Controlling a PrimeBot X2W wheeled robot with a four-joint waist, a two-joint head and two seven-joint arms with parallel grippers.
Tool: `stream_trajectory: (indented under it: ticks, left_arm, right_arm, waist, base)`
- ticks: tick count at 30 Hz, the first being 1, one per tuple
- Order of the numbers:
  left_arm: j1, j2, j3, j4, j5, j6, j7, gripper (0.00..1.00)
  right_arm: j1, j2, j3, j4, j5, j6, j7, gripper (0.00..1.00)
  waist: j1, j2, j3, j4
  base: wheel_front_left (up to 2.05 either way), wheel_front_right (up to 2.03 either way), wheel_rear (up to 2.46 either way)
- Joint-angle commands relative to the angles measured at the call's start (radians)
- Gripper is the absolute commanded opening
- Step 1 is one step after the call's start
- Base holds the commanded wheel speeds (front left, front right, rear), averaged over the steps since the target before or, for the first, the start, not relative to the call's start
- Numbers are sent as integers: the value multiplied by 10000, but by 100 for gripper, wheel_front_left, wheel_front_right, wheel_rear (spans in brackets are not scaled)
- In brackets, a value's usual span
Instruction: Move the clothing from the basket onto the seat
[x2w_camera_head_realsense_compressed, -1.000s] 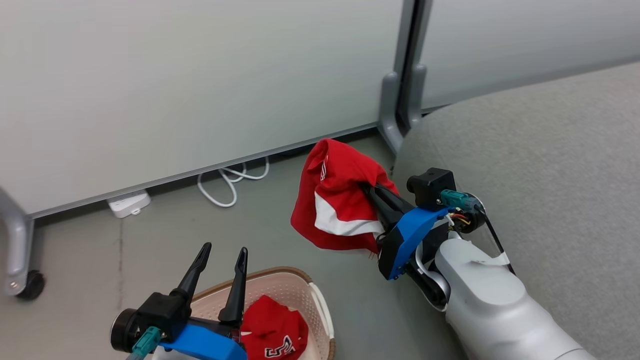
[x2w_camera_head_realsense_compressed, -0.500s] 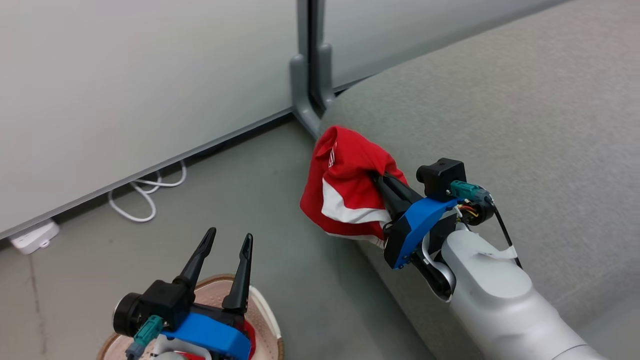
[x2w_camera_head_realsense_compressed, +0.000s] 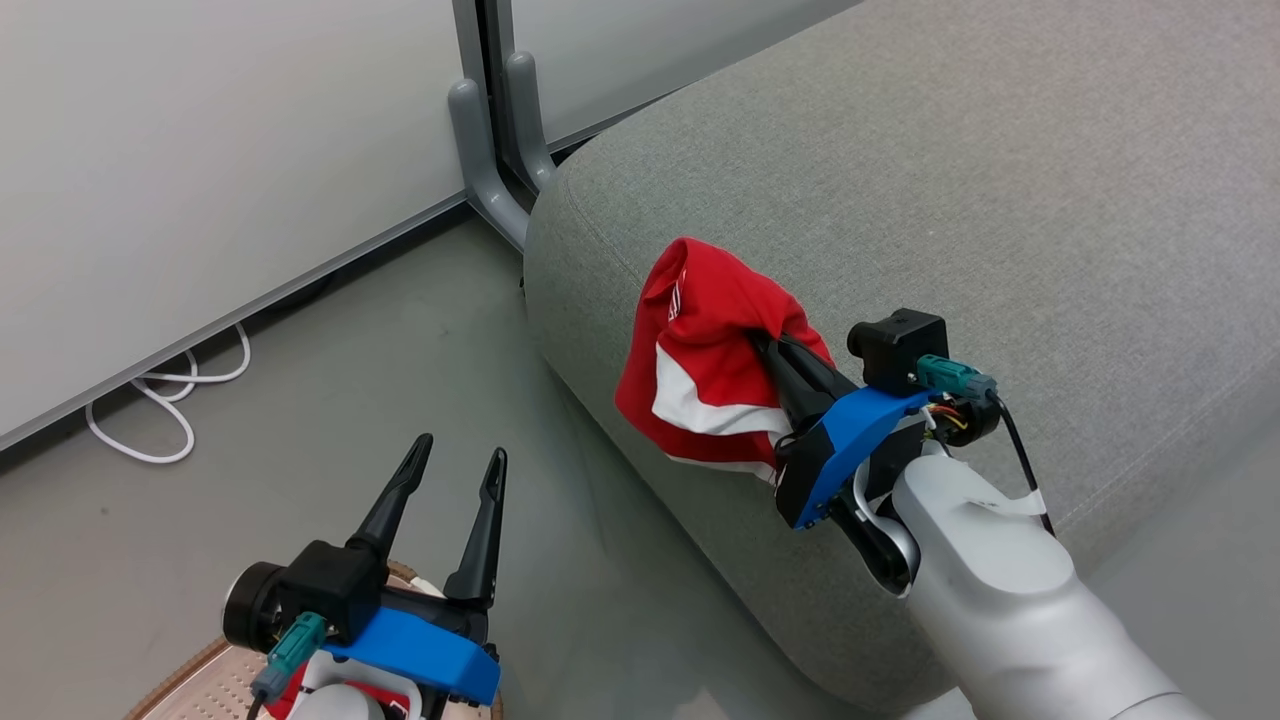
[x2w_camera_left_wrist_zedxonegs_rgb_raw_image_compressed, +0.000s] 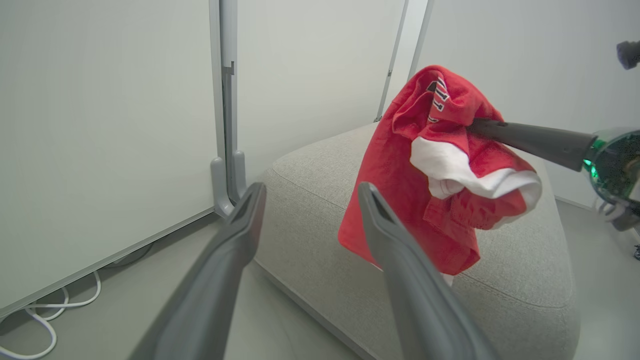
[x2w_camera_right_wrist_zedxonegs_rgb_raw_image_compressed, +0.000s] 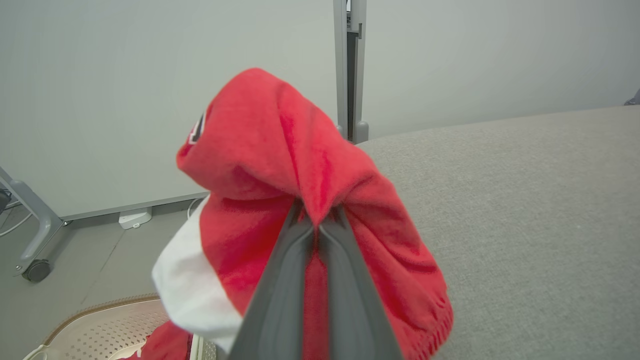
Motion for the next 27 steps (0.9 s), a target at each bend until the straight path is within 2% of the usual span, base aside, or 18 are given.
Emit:
stream_trajectory:
  ticks: [1,8,13,20,26,27]
  left_arm:
    - [-135,49,-17,42,-8,-23,-31,100]
    - [-144,97,57,30,-72,-22,-31,100]
    - [-239,32,75,-57,-41,-22,-31,100]
    - [-635,275,-98,-365,82,-22,-31,100]
    - [-1463,763,-440,-749,285,-22,-29,100]
    - [-1463,763,-440,-749,285,-22,-29,100]
  right_arm:
    - [144,-2,-81,-35,-55,3,-56,0]
    - [196,0,-234,-122,-97,4,-56,0]
    - [-84,-2,-584,1,-240,3,-56,0]
    - [-1257,0,-2636,318,-745,3,-54,0]
    - [-2635,-769,-5027,222,-1430,3,-53,0]
    - [-2635,-769,-5027,222,-1430,3,-53,0]
  waist:
    - [-1,0,13,-5]
    - [-1,0,49,28]
    - [-1,0,278,331]
    - [-1,0,1252,944]
    - [-1,0,2684,1667]
    - [-1,0,2684,1667]
  base:
    - [0,0,0]
    - [0,0,0]
    - [0,0,0]
    - [0,0,0]
    - [0,0,0]
    - [0,0,0]
